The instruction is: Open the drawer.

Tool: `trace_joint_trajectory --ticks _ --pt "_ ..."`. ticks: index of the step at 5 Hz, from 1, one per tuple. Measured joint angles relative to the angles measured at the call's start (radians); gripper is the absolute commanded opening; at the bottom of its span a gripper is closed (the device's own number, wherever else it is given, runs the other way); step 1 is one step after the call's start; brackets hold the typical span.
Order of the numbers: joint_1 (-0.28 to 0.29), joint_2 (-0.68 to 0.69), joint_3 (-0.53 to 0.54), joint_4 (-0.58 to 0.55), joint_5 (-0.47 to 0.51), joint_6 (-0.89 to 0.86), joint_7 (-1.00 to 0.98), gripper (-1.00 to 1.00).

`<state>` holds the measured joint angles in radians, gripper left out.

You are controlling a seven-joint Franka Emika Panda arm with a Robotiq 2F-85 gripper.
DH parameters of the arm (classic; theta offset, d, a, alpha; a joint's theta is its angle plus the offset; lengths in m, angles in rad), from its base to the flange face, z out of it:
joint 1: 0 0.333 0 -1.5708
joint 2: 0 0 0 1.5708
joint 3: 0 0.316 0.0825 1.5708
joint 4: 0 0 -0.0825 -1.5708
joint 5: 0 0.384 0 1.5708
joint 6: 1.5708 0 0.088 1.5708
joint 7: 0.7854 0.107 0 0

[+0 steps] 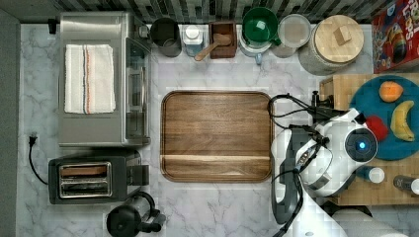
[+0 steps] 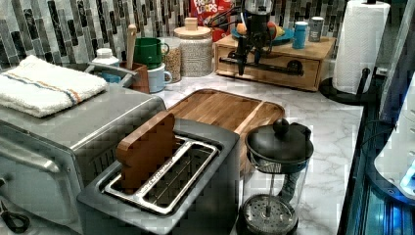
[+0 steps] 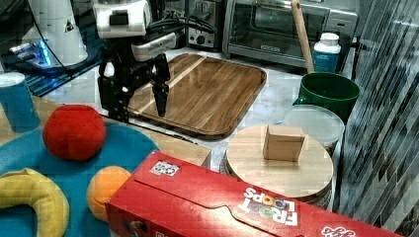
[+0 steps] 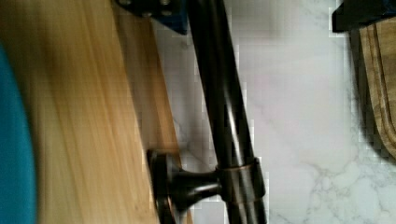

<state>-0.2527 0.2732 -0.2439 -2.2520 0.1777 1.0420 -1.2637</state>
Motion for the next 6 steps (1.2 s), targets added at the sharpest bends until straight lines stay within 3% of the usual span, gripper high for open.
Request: trace_joint_trajectory --ticks 2,6 --pt "-0.046 0.031 0.056 0.008 0.01 0.038 -0.05 1.0" --pt "-0.013 0.022 0.046 -0.004 -0.017 0.036 0.097 1.0"
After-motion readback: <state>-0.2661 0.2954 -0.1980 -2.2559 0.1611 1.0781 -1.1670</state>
